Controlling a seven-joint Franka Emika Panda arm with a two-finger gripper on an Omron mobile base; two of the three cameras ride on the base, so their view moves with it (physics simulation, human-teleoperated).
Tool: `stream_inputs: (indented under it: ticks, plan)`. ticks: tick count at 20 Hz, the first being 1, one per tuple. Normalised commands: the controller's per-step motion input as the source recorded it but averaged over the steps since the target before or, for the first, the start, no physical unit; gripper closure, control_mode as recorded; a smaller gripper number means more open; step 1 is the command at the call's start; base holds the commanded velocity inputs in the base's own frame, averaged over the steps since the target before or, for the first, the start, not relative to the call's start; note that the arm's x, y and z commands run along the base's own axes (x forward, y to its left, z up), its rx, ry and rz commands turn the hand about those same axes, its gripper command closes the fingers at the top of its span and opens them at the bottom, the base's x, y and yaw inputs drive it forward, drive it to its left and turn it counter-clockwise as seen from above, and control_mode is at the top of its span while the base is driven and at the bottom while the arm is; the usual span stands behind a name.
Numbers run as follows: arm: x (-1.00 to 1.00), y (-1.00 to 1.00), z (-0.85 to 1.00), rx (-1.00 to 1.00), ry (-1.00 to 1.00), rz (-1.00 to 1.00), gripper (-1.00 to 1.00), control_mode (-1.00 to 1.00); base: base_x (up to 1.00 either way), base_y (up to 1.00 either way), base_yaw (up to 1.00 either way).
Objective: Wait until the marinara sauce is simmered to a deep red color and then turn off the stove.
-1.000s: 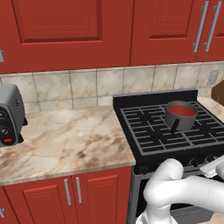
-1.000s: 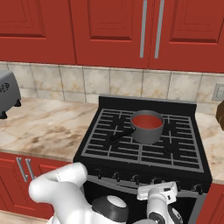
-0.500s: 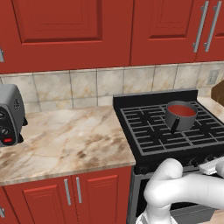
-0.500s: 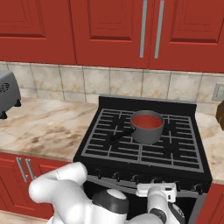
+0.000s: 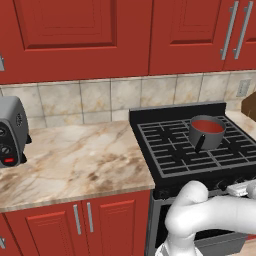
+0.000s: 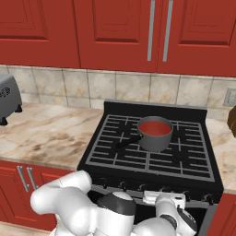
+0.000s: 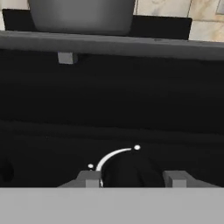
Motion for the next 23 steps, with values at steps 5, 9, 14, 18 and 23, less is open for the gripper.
stream_inputs:
  ticks: [5,9,14,18,23]
  plan:
    - [-0.06,0.0,-0.2,0.32,0.0,-0.03,1.0,-1.0,0.0,0.0,0.0]
    - [-0.05,-0.04,-0.22,0.36,0.0,-0.04,1.0,-1.0,0.0,0.0,0.0]
    - [-0.06,-0.11,-0.26,0.38,0.0,-0.04,1.0,-1.0,0.0,0.0,0.0]
    - [-0.08,-0.12,-0.3,0.38,0.0,-0.04,1.0,-1.0,0.0,0.0,0.0]
    - [-0.11,-0.16,-0.35,0.41,0.0,-0.03,1.0,-1.0,0.0,0.0,0.0]
